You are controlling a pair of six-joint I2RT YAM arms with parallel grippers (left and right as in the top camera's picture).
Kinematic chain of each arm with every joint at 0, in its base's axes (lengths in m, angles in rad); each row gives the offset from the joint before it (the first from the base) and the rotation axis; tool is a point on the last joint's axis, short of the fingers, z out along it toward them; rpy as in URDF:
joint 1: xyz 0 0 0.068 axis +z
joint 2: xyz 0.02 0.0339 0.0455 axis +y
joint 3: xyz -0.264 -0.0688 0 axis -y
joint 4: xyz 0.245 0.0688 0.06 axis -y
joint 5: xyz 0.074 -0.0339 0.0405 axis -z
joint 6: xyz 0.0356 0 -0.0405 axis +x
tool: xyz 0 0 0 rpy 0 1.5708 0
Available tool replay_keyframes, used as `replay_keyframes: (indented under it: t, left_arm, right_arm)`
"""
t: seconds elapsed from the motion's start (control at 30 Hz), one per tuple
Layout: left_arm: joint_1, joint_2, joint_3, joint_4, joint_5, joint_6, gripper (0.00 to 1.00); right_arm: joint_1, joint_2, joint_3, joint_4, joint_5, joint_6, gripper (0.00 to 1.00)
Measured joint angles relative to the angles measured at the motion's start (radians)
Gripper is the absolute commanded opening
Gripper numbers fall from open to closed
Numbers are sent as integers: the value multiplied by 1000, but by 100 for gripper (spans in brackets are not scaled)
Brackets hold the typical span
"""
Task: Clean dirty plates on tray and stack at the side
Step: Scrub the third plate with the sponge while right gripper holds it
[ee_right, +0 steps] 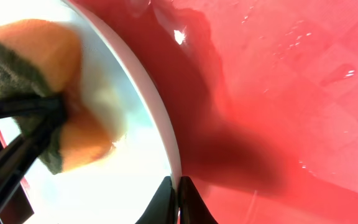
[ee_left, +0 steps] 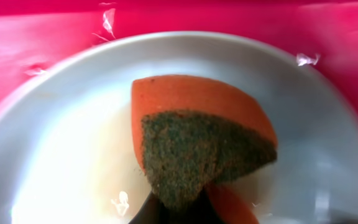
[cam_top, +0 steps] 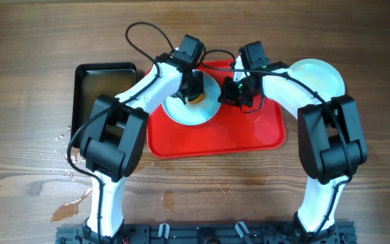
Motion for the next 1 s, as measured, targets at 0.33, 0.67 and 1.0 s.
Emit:
replay_keyframes:
  t: [0.33,0.67,1.0]
  left_arm:
    - [-3,-7,14,-282,-206,-62,4]
    - [23,-11,3,-314,283,31,4]
    - [14,-3,-11,-29,515,66,4]
  right_arm:
    - [9,0,0,-1,-4,-1,4]
    - [4,0,0,-5,0,-12,4]
    - [4,0,0,-4,0,-8,4]
